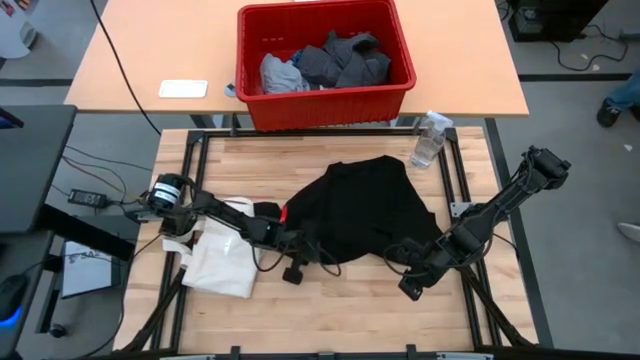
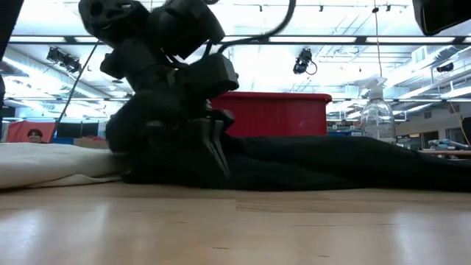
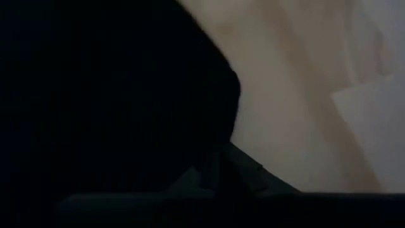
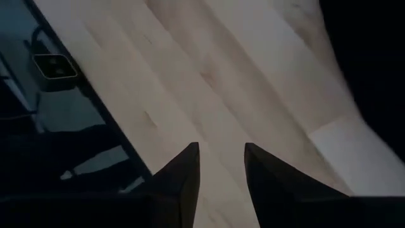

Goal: Fold Laundry from Bin
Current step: Fold the black shirt

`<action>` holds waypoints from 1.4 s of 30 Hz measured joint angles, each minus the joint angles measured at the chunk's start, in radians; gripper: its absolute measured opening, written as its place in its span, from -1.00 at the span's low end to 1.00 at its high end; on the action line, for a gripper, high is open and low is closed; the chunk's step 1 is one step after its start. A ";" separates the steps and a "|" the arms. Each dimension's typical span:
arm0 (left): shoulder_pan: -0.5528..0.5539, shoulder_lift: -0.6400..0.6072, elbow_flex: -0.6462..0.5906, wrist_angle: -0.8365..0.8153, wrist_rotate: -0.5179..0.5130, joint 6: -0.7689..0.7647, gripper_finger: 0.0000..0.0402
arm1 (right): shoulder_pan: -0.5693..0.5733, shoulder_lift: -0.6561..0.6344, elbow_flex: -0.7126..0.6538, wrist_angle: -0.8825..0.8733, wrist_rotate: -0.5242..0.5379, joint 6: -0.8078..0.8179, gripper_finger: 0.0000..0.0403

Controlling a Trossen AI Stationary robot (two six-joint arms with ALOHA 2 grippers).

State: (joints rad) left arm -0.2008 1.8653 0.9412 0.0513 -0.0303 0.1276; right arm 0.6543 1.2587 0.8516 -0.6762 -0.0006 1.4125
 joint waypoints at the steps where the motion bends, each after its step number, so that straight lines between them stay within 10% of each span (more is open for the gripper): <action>1: 0.004 -0.019 0.006 -0.039 0.006 -0.025 -0.96 | -0.003 0.000 0.000 -0.017 0.001 -0.013 -0.39; 14: -0.019 -0.477 0.257 -0.569 0.227 -0.162 -0.99 | -0.053 -0.005 0.000 -0.087 0.191 -0.121 -0.45; 27: 0.008 -0.700 0.280 -0.417 0.074 -0.375 -1.00 | -0.070 0.064 -0.001 0.329 0.247 -0.457 -0.44; 36: 0.074 -0.688 0.511 -0.392 -0.043 -0.364 -1.00 | -0.163 0.004 -0.001 0.574 0.403 -0.547 -0.44; 42: 0.144 -0.686 0.563 -0.326 -0.108 -0.428 -1.00 | -0.191 -0.022 0.001 0.936 0.474 -0.886 -0.44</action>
State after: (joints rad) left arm -0.0570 1.1790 1.5042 -0.2746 -0.1387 -0.3006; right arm 0.4632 1.2362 0.8526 0.2601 0.4731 0.5263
